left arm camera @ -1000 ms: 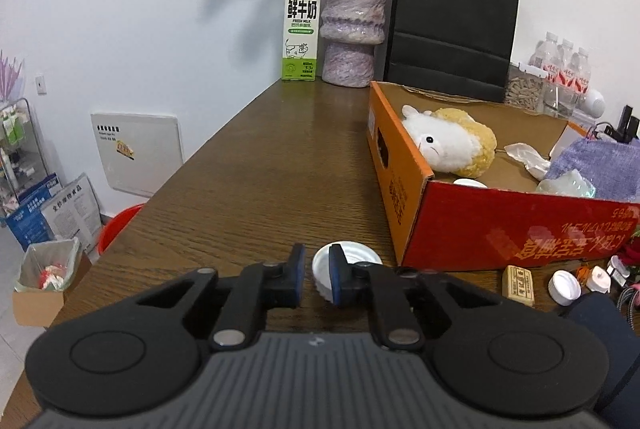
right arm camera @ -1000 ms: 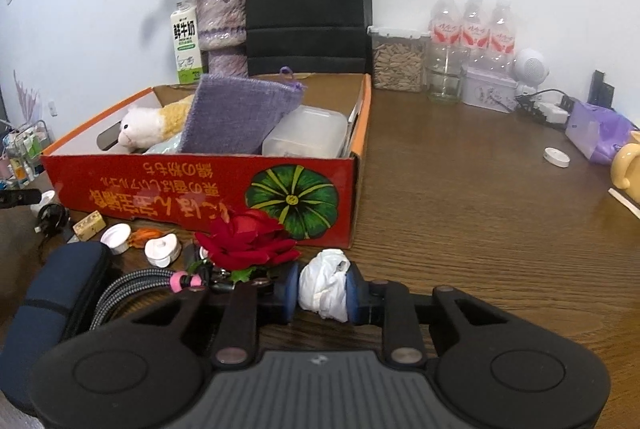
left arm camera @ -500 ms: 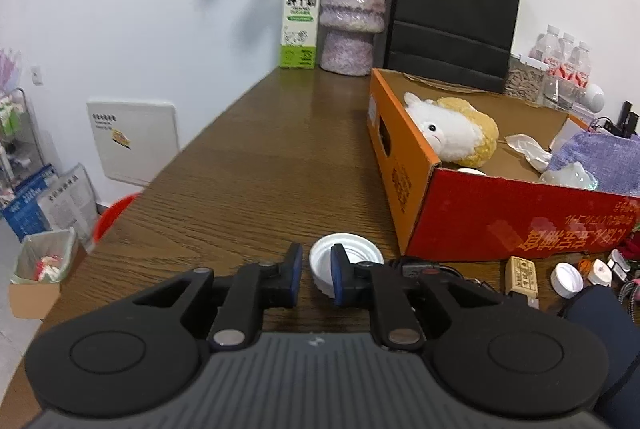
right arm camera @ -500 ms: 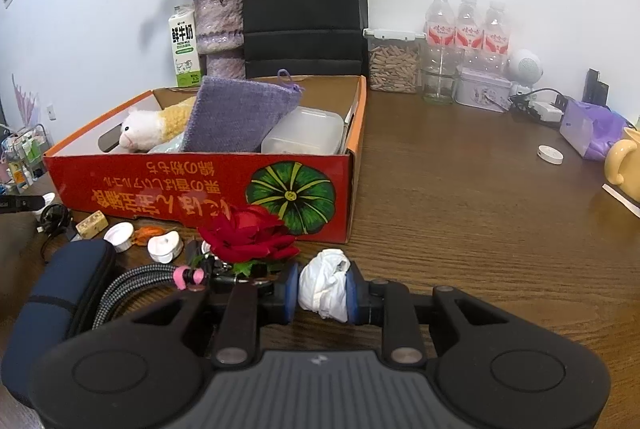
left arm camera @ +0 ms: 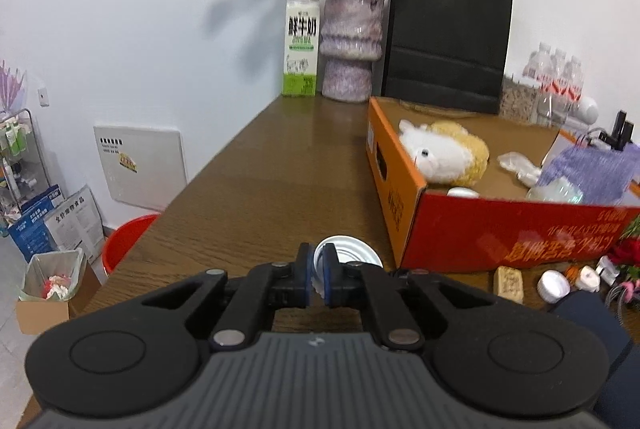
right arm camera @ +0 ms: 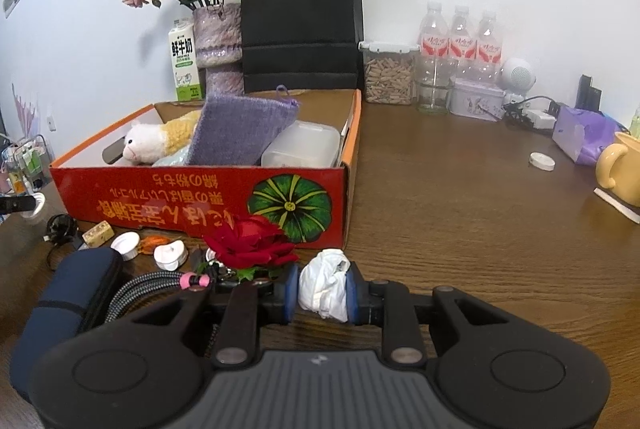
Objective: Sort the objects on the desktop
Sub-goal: 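Carry the cap and tissue into the cardboard box and open both tools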
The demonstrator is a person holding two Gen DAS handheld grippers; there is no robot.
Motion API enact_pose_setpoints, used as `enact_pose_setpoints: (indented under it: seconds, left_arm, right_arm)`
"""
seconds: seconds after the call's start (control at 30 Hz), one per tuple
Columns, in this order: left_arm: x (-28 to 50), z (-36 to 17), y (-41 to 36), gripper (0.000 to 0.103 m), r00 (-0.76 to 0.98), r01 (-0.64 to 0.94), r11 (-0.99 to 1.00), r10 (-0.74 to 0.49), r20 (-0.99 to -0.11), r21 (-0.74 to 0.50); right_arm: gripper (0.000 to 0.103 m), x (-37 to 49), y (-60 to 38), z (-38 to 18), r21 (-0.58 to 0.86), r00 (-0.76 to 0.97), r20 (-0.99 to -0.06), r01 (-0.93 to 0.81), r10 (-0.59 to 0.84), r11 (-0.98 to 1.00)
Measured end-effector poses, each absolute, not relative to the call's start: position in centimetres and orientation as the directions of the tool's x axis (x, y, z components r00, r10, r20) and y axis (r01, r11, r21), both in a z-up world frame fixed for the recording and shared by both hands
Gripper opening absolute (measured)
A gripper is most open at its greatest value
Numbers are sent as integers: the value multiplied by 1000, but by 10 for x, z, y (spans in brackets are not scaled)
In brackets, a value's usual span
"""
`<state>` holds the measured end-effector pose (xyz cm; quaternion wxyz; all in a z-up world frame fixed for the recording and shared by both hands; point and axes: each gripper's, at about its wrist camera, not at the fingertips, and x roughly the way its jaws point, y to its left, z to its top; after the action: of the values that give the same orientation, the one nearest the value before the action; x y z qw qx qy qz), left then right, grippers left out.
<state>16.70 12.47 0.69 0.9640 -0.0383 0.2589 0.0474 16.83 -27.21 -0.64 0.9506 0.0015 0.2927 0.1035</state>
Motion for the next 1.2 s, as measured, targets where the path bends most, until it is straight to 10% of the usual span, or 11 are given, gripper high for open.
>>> enact_pose_setpoints:
  seconds: [0.6, 1.2]
  left_arm:
    - [175, 88, 73, 6, 957, 49, 998, -56, -284, -33]
    - [281, 61, 13, 6, 929, 66, 993, -95, -358, -94]
  right_arm:
    - [23, 181, -235, 69, 50, 884, -379, -276, 274, 960]
    - [23, 281, -168, 71, 82, 871, -372, -315, 322, 946]
